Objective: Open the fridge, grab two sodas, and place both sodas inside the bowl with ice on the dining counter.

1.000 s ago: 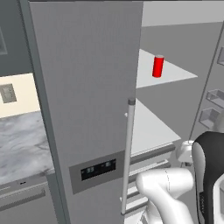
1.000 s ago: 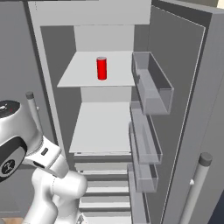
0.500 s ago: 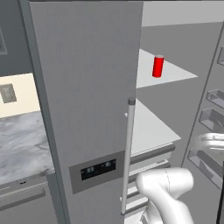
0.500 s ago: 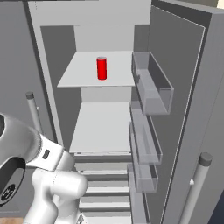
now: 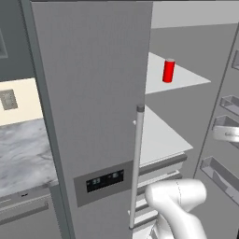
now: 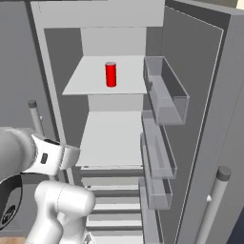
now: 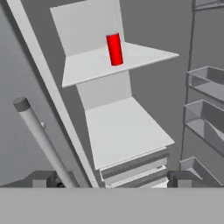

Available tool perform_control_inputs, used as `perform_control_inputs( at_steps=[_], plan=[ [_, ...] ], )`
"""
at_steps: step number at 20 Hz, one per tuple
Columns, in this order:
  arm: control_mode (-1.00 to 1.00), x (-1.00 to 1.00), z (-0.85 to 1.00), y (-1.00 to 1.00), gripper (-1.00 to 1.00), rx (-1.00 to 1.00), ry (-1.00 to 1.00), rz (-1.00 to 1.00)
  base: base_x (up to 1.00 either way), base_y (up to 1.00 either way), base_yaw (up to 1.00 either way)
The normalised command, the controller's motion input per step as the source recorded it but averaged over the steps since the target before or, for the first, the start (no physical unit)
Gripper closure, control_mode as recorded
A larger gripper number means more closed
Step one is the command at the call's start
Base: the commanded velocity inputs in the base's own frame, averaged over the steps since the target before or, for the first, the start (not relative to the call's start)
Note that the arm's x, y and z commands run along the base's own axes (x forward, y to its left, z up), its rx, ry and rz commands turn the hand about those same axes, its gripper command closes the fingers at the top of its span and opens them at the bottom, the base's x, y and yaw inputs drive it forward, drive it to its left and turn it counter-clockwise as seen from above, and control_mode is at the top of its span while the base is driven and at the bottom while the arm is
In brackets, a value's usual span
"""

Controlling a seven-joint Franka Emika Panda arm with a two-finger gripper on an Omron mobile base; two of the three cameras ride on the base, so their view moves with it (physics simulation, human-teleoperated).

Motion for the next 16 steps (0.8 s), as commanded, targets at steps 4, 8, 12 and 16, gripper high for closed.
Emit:
perform_control_inputs(
  at_steps=[4, 8, 12, 16],
  plan=[
    [-1.0, 0.47, 0.43, 0.0, -1.0, -0.01, -0.24, 0.0, 0.0, 0.0, 0.0],
    [-1.0, 0.47, 0.26, 0.0, -1.0, -0.03, -0.22, 0.0, 0.0, 0.0, 0.0],
    [-1.0, 0.25, 0.22, 0.0, -1.0, -0.06, -0.2, 0.0, 0.0, 0.0, 0.0],
    [-1.0, 0.0, 0.19, 0.0, -1.0, -0.01, -0.16, 0.0, 0.0, 0.0, 0.0]
  ],
)
